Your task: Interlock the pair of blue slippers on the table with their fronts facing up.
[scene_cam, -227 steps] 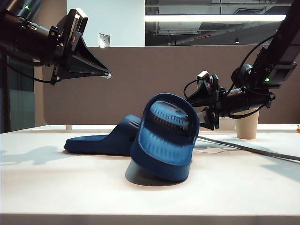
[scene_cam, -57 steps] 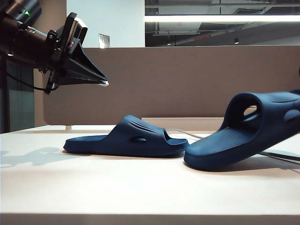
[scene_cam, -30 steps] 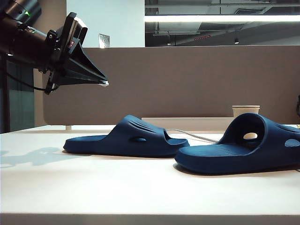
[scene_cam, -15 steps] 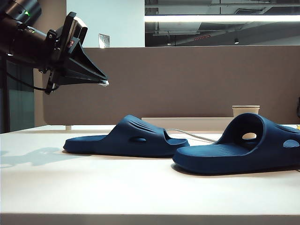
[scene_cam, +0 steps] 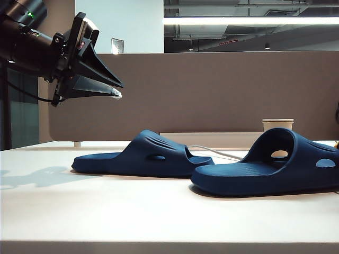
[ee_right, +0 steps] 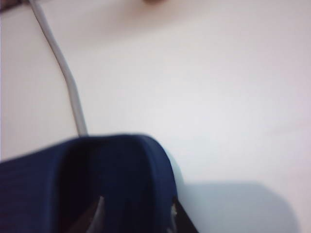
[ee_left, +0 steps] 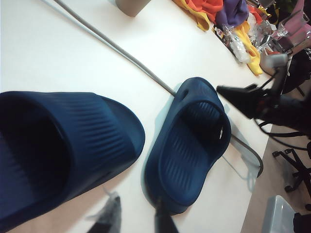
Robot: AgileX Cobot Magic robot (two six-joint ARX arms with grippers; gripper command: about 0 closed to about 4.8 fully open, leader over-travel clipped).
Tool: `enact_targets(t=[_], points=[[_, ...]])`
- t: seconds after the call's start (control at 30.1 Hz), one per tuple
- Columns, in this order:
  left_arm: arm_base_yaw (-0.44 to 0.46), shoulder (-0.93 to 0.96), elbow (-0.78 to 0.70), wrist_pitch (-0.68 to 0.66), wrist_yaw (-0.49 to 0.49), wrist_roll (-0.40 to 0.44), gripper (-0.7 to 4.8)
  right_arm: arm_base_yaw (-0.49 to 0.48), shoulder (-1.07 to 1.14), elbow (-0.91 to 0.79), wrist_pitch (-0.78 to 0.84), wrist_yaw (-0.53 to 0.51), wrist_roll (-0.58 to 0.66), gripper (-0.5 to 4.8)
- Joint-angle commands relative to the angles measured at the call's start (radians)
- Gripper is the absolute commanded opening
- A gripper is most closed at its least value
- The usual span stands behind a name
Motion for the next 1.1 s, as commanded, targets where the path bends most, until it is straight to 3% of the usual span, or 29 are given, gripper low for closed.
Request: enact_targets(t=[0.03, 0.13, 0.27, 0.37, 0.43, 0.7, 0.96, 1.1], points=[[0.0, -0.003, 0.003, 0.006, 0.004, 0.003, 0.93, -0.006, -0.069, 0.003, 0.021, 0.019, -0.002, 1.77], [0.0, -0.003, 0.003, 0.007, 0.001, 0.003, 0.93, -0.007, -0.132, 0.003, 0.02, 0.005, 0.023, 1.82], [0.0, -0.002, 0.003, 0.005, -0.022, 0.002, 0.93, -0.005, -0.197, 0.008, 0.013, -0.124, 0.092, 1.86], [0.0, -0.002, 0.003, 0.005, -0.024, 0.0, 0.93, 0.004, -0.214, 0.075, -0.131, -0.246, 0.095, 2.09], [0.0, -0.002, 0.003, 0.003, -0.024, 0.0, 0.93, 0.028, -0.214, 0.14, -0.25, -0.273, 0.051, 2.13], [0.0, -0.002, 0.003, -0.041, -0.04, 0.0, 0.92, 0.164, -0.201, 0.359, -0.465, -0.185, 0.02, 2.13], [0.0, -0.002, 0.003, -0.062, -0.04, -0.001, 0.92, 0.218, -0.069, 0.555, -0.644, -0.187, 0.02, 2.13], [0.0, -0.002, 0.003, -0.064, -0.041, -0.019, 0.93, 0.219, -0.011, 0.589, -0.659, -0.233, 0.018, 2.12]])
